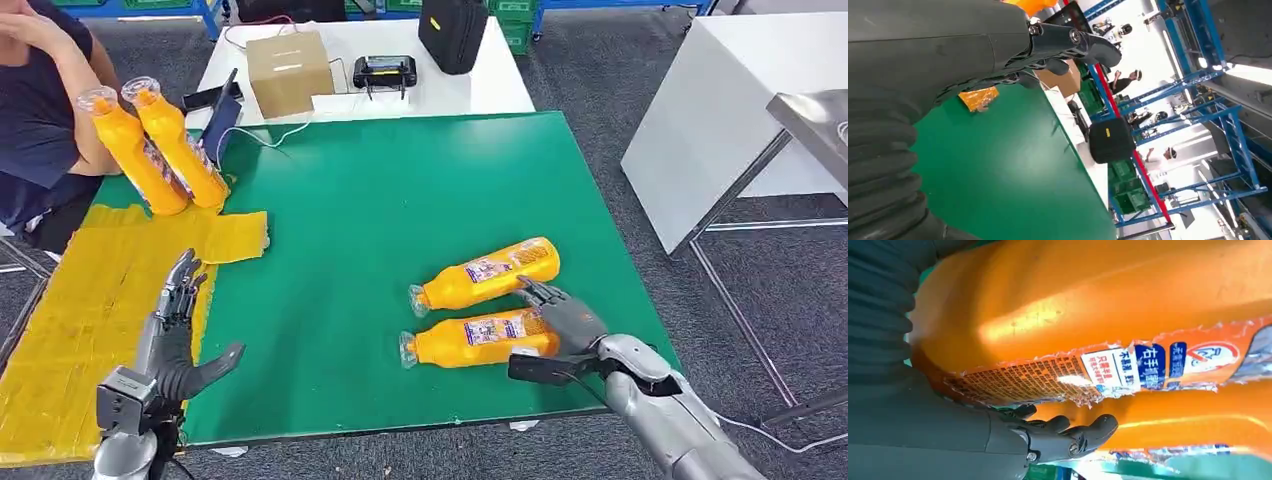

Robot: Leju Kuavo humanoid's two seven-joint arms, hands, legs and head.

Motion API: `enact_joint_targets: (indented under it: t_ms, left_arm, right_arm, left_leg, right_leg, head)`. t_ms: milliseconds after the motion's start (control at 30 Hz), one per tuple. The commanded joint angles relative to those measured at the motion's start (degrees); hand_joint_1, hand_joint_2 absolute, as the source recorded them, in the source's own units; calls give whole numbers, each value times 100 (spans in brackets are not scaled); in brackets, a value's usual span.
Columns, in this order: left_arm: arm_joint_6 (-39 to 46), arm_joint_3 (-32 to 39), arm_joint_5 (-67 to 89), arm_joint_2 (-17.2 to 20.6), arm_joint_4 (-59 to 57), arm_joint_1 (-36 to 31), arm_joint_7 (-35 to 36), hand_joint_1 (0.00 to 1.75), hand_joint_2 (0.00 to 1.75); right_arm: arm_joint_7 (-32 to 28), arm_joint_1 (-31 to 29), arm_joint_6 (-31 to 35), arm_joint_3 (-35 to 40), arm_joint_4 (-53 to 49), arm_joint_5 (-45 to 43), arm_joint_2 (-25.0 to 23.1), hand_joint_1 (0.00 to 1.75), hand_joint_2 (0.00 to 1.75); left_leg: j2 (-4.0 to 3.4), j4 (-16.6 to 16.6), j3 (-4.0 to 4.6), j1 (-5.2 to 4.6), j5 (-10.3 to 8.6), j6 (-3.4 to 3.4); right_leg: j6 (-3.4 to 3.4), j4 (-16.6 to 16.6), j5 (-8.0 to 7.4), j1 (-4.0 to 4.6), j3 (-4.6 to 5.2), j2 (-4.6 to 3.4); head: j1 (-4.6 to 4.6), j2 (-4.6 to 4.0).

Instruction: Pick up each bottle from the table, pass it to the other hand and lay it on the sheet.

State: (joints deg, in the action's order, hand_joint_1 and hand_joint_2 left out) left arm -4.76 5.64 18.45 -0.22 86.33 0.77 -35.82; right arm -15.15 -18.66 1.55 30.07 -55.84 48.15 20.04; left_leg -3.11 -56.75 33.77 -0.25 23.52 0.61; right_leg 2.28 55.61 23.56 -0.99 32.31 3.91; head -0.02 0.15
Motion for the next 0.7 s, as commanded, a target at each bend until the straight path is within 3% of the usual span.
enact_joint_targets:
  t_ms: [33, 200, 700]
  left_arm:
    - [-28, 303, -20, -57, 77, 165, 46, 0, 175]
    - [-69, 449, -4, -123, 194, 261, 77, 0, 175]
    - [-80, 515, -7, -104, 173, 260, 77, 0, 175]
  right_arm:
    - [65, 898, 184, -131, -1244, -34, -148, 0, 175]
    - [-51, 1197, 164, -303, -2066, -54, -213, 0, 175]
    - [-139, 1260, 133, -297, -2224, -124, -283, 0, 175]
  left_leg:
    - [22, 1, -1, 9, 9, -8]
    - [23, -1, 37, 6, 8, -11]
    - [38, 1, 89, 0, 7, -8]
  right_leg:
    - [-12, -3, 7, 6, -7, -16]
    - [-11, 3, 7, 5, 32, -17]
    - [2, 2, 13, -2, 75, -10]
  head:
    - [2, 0]
    - [-2, 0]
    - [-2, 0]
